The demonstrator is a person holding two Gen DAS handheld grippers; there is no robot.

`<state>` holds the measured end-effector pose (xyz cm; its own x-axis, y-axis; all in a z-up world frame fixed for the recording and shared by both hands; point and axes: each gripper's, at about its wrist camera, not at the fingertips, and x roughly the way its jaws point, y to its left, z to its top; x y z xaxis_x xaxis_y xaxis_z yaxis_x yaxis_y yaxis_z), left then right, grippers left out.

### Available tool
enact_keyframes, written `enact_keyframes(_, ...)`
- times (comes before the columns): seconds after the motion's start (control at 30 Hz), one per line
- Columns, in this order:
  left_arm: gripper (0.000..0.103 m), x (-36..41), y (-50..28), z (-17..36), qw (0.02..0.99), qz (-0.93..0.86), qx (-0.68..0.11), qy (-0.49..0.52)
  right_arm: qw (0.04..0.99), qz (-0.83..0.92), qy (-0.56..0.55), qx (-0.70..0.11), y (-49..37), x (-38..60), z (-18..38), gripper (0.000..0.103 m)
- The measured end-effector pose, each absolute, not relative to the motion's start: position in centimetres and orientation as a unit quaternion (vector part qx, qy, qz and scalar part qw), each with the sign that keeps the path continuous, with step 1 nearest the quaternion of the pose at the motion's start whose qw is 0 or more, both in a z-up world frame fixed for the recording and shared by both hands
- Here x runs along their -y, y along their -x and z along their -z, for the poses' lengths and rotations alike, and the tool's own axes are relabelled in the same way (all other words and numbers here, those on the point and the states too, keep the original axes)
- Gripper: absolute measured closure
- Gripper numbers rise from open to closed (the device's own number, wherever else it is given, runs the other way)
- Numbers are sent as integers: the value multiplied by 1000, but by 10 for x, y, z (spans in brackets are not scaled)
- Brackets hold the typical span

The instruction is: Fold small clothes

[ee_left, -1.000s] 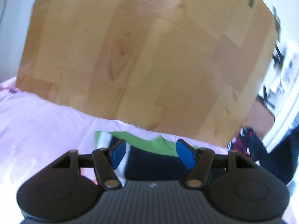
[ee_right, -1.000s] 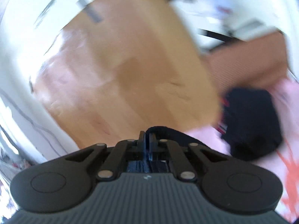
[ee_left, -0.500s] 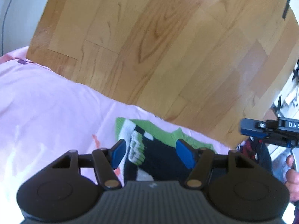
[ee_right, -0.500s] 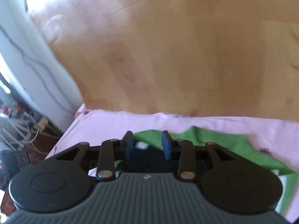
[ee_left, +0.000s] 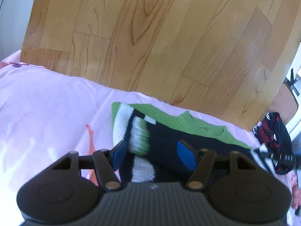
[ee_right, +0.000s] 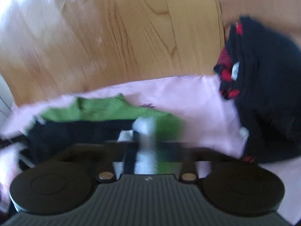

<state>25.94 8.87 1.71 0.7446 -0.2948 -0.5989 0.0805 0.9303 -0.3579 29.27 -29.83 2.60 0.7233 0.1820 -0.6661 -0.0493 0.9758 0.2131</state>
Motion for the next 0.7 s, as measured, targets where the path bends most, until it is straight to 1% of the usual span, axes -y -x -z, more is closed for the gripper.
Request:
enact_keyframes(0.07, 42, -81, -262, -12, 921, 96, -351, 136, 932, -22, -79, -353, -304, 311, -25, 93)
enact_keyframes(0.13, 42, -73, -262, -7, 925, 91, -354, 106, 924, -12, -78, -374, -314, 322, -9, 93)
enact_keyframes(0.2, 39, -68, -261, -7, 927, 91, -353, 91, 930, -13, -63, -361, -312, 319, -7, 92)
enact_keyframes(0.23, 38, -68, -260, -7, 927, 93, -353, 90, 933, -14, -65, -354, -306, 319, -11, 87)
enact_keyframes(0.27, 36, -68, -260, -7, 926, 95, -353, 91, 935, -13, -77, -347, -300, 322, -15, 85)
enact_keyframes(0.3, 35, -70, -259, -7, 926, 97, -353, 94, 936, -16, -96, -339, -290, 327, -22, 74)
enact_keyframes(0.33, 35, -72, -259, -9, 925, 99, -353, 97, 936, -22, -113, -334, -279, 334, -28, 61)
enact_keyframes(0.37, 34, -74, -256, -14, 925, 98, -351, 102, 936, -28, -125, -328, -269, 338, -33, 57)
enact_keyframes(0.43, 33, -83, -251, -27, 930, 96, -335, 118, 937, -50, -127, -323, -239, 340, -42, 53)
enact_keyframes(0.47, 28, -89, -246, -35, 932, 95, -324, 130, 936, -61, -125, -324, -224, 340, -43, 50)
enact_keyframes(0.5, 26, -95, -240, -44, 935, 90, -313, 142, 935, -69, -122, -326, -212, 336, -42, 44)
enact_keyframes(0.53, 26, -101, -234, -52, 936, 84, -307, 152, 934, -77, -115, -331, -200, 334, -39, 39)
enact_keyframes(0.57, 26, -105, -227, -59, 936, 81, -303, 158, 932, -84, -106, -336, -192, 329, -34, 38)
enact_keyframes(0.6, 26, -108, -218, -64, 937, 80, -300, 161, 932, -86, -94, -339, -186, 326, -31, 39)
enact_keyframes(0.63, 26, -111, -207, -69, 938, 80, -298, 160, 936, -76, -76, -335, -180, 323, -27, 52)
enact_keyframes(0.67, 26, -113, -193, -73, 939, 78, -298, 154, 940, -54, -55, -333, -180, 320, -23, 68)
enact_keyframes(0.7, 26, -116, -180, -76, 940, 72, -300, 144, 939, -17, -43, -341, -182, 324, -19, 94)
